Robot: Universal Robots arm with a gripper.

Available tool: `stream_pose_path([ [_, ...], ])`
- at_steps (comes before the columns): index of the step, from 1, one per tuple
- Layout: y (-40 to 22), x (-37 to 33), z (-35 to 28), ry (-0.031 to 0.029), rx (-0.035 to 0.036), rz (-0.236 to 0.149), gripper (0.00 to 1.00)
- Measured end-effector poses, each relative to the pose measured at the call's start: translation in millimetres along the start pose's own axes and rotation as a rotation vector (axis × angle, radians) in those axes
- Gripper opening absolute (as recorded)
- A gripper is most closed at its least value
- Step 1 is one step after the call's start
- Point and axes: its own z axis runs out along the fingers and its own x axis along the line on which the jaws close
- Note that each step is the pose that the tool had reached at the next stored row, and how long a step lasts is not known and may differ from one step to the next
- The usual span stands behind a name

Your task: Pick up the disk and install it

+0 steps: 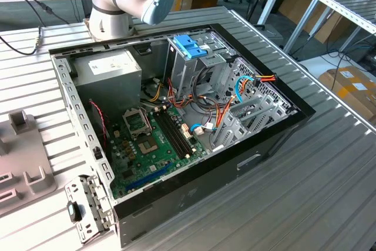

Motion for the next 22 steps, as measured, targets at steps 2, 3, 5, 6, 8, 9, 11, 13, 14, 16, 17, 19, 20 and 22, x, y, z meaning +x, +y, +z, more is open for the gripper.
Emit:
stream_pose_path([
  [2,0.0,0.0,0.0,-0.0004,-0.0002,-0.005,0.11],
  [3,0.0,0.0,0.0,-0.0005,-0.0002,-0.008,0.11],
  [5,0.0,0.0,0.0,-0.0009,-0.0004,-0.015,0.11],
  [6,0.0,0.0,0.0,-0.0012,-0.0005,-0.018,0.11],
  [8,0.0,0.0,0.0,-0.0015,-0.0007,-0.024,0.11],
  [9,0.0,0.0,0.0,-0.0017,-0.0008,-0.027,0.11],
  [11,0.0,0.0,0.0,-0.0020,-0.0009,-0.032,0.11],
  [13,0.0,0.0,0.0,-0.0026,-0.0012,-0.042,0.11],
  [14,0.0,0.0,0.0,-0.0027,-0.0013,-0.045,0.11],
  [16,0.0,0.0,0.0,-0.0035,-0.0017,-0.057,0.11],
  [17,0.0,0.0,0.0,-0.0038,-0.0018,-0.062,0.11],
  [19,0.0,0.0,0.0,-0.0041,-0.0020,-0.067,0.11],
  [20,0.0,0.0,0.0,-0.0043,-0.0020,-0.070,0.11],
  [22,0.0,0.0,0.0,-0.0046,-0.0022,-0.075,0.11],
])
